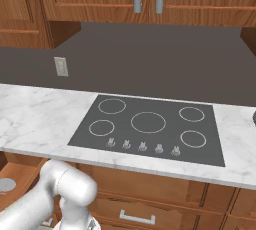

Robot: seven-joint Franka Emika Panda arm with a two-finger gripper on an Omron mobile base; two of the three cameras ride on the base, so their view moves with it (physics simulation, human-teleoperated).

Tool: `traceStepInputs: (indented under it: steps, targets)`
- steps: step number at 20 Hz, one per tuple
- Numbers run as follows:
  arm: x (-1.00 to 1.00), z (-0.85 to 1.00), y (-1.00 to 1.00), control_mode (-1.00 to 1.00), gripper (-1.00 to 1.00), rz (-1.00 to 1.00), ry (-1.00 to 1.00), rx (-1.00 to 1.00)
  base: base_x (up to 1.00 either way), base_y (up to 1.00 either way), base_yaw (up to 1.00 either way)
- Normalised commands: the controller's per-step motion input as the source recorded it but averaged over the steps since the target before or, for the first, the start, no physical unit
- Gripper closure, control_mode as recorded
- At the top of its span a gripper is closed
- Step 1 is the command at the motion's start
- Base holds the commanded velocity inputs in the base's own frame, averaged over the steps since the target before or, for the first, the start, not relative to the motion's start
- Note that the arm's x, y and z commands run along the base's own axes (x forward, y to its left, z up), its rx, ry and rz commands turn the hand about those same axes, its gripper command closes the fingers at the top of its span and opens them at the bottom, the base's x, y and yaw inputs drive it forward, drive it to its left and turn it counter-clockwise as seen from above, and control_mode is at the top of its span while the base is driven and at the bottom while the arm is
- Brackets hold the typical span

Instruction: Take the pizza cutter from the drawer on the left and place it on the dining counter for cutting.

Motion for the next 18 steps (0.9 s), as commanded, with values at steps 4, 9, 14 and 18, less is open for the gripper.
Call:
traceStepInputs:
  steps: [4, 9, 14, 18]
  targets:
    - [0.36, 1.00, -0.61, -1.00, -1.00, -0.26, 0.00, 0.19, 0.00, 0.00, 0.00]
    - [0.57, 1.00, -0.60, -1.00, -1.00, -0.25, 0.00, 0.21, 0.00, 0.00, 0.00]
    - [0.77, 1.00, -0.50, -1.00, -1.00, -0.20, 0.00, 0.27, 0.00, 0.00, 0.00]
    - [0.77, 0.89, -0.21, -1.00, -1.00, -0.09, 0.00, 0.29, 0.00, 0.00, 0.00]
